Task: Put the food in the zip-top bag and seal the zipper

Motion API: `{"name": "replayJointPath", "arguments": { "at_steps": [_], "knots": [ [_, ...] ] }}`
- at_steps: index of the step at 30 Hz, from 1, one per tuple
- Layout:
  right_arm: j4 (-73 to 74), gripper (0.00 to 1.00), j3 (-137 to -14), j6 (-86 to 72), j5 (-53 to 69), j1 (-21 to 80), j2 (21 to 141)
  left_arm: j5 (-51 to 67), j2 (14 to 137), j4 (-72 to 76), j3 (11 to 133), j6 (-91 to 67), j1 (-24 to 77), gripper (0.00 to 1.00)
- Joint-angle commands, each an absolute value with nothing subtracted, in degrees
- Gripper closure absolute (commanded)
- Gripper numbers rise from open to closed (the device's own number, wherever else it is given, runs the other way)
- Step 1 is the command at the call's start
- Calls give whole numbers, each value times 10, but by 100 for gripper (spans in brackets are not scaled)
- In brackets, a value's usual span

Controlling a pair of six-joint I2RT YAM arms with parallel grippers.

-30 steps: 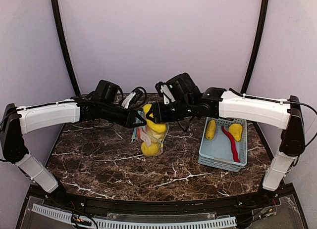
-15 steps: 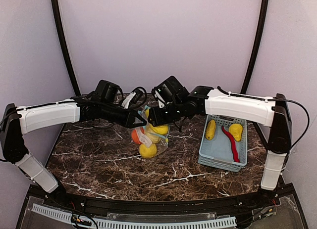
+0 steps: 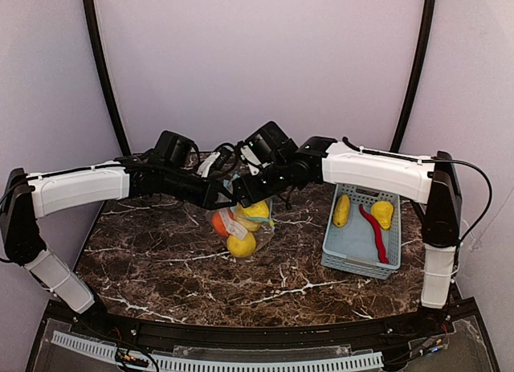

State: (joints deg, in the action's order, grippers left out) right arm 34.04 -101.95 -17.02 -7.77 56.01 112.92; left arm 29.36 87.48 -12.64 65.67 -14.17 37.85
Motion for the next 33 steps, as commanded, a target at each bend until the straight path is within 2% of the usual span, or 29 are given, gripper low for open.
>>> {"name": "replayJointPath", "arguments": {
  "at_steps": [1,6,10,24,27,33],
  "knots": [
    [332,16,-1022,-158,-67,568,1119,281,858,-113,657,-142,381,99],
    [327,12,-996,-165,-71,568,1085,264,863,-125,662,-144,379,99],
    [316,13,-964,-176,-62,566,1056,261,863,-126,662,-147,377,99],
    [283,54,-926,-206,-3,547,1074,288,865,-115,660,-146,376,99],
    [256,59,-925,-201,23,543,1078,297,868,-112,660,-145,376,99],
    [226,60,-938,-195,58,527,1104,305,870,-110,660,-144,376,100]
  ]
}}
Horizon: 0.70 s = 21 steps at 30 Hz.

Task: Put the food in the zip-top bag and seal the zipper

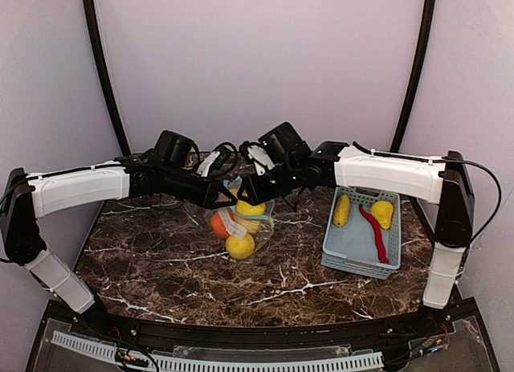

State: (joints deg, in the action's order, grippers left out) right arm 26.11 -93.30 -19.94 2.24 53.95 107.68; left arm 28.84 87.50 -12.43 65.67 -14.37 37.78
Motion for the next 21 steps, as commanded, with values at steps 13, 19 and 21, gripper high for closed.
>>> {"name": "replayJointPath", "arguments": {
  "at_steps": [13,19,21],
  "knots": [
    [194,47,-934,-199,69,521,1095,278,867,-122,662,-146,375,99],
    [204,25,-895,-219,16,519,1035,270,867,-124,662,-150,371,99],
    [207,19,-874,-237,2,519,1011,270,868,-124,662,-151,370,99]
  ]
}}
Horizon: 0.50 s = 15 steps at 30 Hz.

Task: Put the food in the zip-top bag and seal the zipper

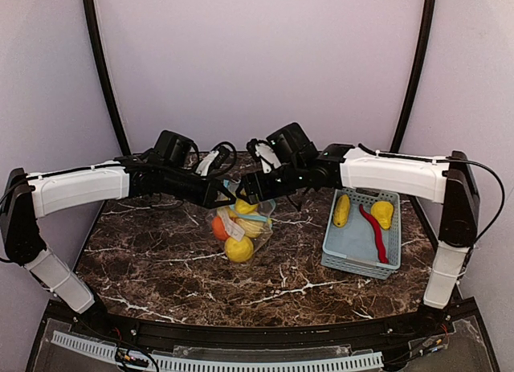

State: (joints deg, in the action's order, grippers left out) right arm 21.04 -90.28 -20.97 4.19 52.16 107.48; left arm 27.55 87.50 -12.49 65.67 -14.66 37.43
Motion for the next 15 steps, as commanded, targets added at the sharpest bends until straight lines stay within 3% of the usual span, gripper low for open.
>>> {"name": "replayJointPath", "arguments": {
  "at_steps": [1,8,15],
  "knots": [
    [207,18,-863,-245,-11,519,999,270,868,-123,662,-152,370,99],
    [192,28,-805,-286,23,520,966,272,868,-122,661,-153,369,99],
    [156,38,-813,-295,62,523,1010,279,869,-118,660,-153,369,99]
  ]
}}
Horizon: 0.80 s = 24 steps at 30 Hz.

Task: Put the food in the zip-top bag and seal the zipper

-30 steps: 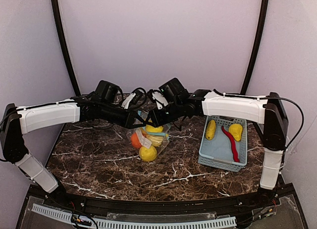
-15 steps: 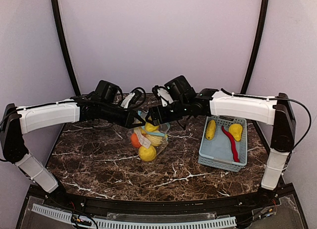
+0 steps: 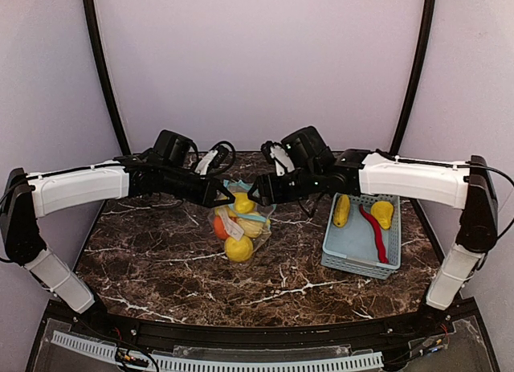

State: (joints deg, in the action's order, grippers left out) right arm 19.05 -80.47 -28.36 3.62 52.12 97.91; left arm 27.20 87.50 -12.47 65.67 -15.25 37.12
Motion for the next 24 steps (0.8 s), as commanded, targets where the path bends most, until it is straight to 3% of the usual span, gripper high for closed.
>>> {"name": "replayJointPath", "arguments": {
  "at_steps": [1,15,18,24],
  "knots": [
    [154,39,-819,-294,64,523,1019,281,870,-118,660,-153,369,99],
    [120,49,-886,-250,110,524,1104,300,873,-112,659,-157,369,99],
    [129,43,-881,-243,98,524,1094,285,870,-115,659,-157,368,99],
    [159,21,-840,-233,41,524,1019,238,862,-123,651,-180,343,99]
  ]
}}
